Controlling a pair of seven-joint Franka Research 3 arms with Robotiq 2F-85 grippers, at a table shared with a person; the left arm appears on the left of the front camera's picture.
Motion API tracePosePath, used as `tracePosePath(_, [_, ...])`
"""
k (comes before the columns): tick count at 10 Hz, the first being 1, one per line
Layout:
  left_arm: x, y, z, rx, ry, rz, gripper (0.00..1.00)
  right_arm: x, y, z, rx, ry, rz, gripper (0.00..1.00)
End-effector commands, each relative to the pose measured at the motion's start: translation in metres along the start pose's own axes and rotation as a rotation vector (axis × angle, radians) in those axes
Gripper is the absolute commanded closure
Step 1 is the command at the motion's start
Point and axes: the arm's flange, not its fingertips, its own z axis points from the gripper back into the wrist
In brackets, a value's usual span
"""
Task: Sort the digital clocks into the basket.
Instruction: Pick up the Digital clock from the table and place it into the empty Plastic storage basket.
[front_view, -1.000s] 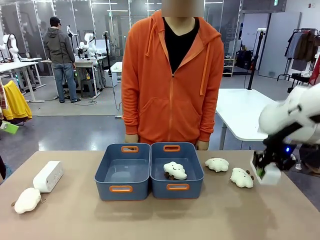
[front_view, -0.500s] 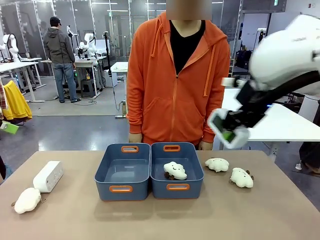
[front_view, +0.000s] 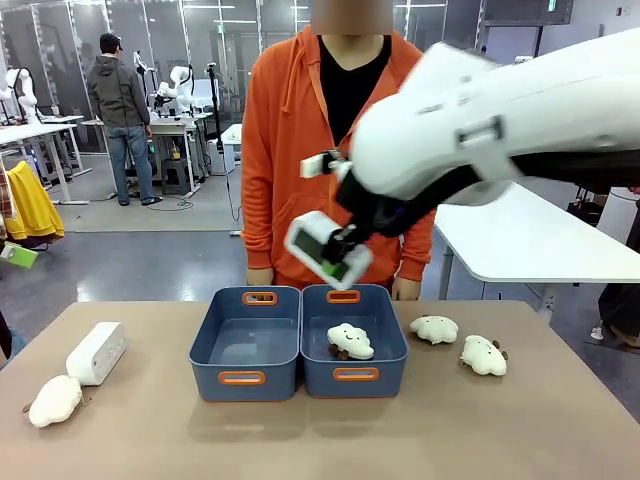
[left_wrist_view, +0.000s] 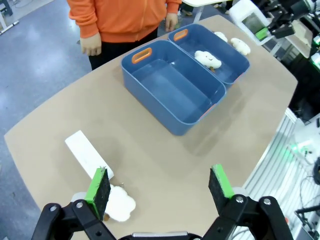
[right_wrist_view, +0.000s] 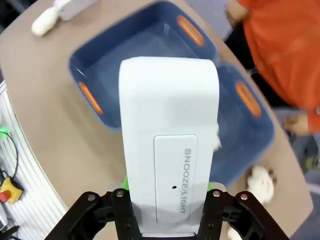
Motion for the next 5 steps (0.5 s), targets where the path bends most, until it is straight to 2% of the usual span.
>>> tracePosePath(1, [0.001, 0.001, 0.001, -0.021, -0.009, -0.004, 0.0, 0.042, -0.007, -0.049, 0.008, 0.002, 0.143, 0.78])
tracePosePath(3, [0.001, 0.001, 0.001, -0.021, -0.009, -0.004, 0.0, 0.062, -0.002, -0.101, 0.06, 0.087, 0.228, 0.78])
tracePosePath(5, [0.001, 0.001, 0.001, -0.021, -0.009, -0.004, 0.0, 0.066, 0.01, -0.141, 0.11, 0.12, 0.223, 0.78])
